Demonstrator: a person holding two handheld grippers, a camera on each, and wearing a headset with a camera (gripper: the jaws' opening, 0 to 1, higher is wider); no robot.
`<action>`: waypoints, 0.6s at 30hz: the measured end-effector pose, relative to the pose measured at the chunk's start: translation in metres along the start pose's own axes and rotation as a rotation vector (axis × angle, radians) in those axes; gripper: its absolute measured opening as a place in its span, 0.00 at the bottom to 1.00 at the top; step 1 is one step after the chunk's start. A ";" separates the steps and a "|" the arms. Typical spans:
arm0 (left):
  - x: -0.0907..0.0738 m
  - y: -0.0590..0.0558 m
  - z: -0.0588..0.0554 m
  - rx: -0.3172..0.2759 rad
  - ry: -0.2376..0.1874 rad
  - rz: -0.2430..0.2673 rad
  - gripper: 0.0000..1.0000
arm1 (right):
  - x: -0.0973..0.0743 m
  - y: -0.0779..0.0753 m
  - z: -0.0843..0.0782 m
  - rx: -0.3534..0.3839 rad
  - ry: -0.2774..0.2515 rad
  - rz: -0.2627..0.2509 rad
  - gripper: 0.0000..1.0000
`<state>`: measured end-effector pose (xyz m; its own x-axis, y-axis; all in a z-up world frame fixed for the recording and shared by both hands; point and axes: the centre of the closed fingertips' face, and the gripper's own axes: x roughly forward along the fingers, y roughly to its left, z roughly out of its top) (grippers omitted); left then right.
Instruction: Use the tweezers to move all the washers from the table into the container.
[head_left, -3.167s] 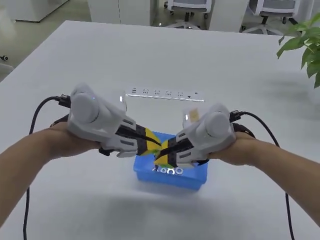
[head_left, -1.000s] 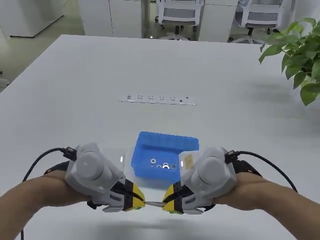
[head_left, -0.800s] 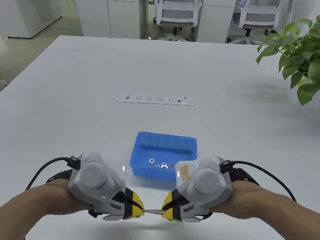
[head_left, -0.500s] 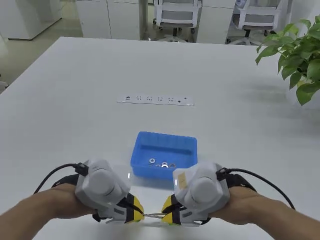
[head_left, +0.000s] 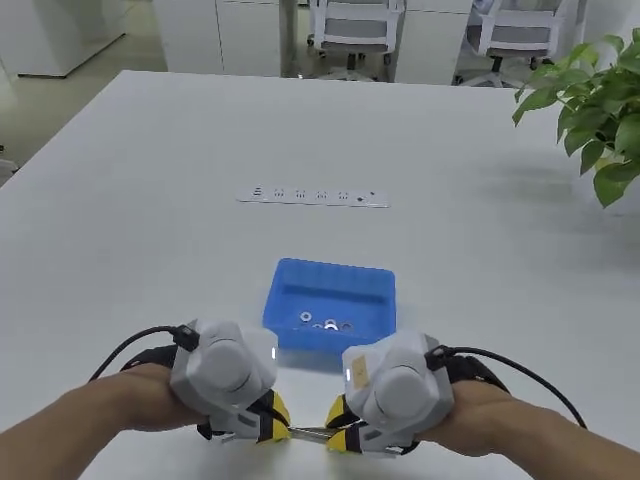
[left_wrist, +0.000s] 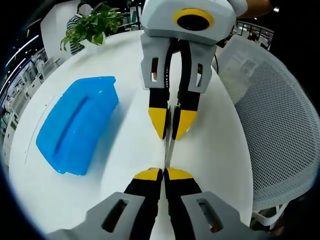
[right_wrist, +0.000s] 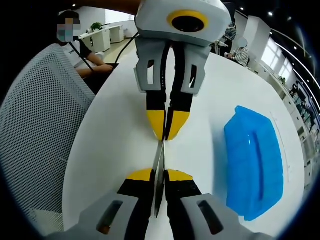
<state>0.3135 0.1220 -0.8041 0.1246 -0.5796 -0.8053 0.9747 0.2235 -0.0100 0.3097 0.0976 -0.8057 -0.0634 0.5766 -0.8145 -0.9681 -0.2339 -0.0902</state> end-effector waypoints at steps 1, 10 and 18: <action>0.000 0.000 0.000 0.000 0.003 -0.001 0.07 | 0.000 0.000 0.000 -0.001 -0.001 0.000 0.10; -0.001 -0.001 0.000 -0.008 0.005 0.005 0.10 | -0.001 0.001 0.000 0.003 -0.001 -0.007 0.15; -0.004 0.001 -0.004 -0.012 0.017 0.028 0.13 | -0.003 -0.004 0.001 -0.006 0.002 -0.034 0.25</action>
<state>0.3135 0.1274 -0.8032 0.1484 -0.5600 -0.8151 0.9685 0.2489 0.0053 0.3136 0.0975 -0.8028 -0.0297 0.5831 -0.8118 -0.9683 -0.2184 -0.1215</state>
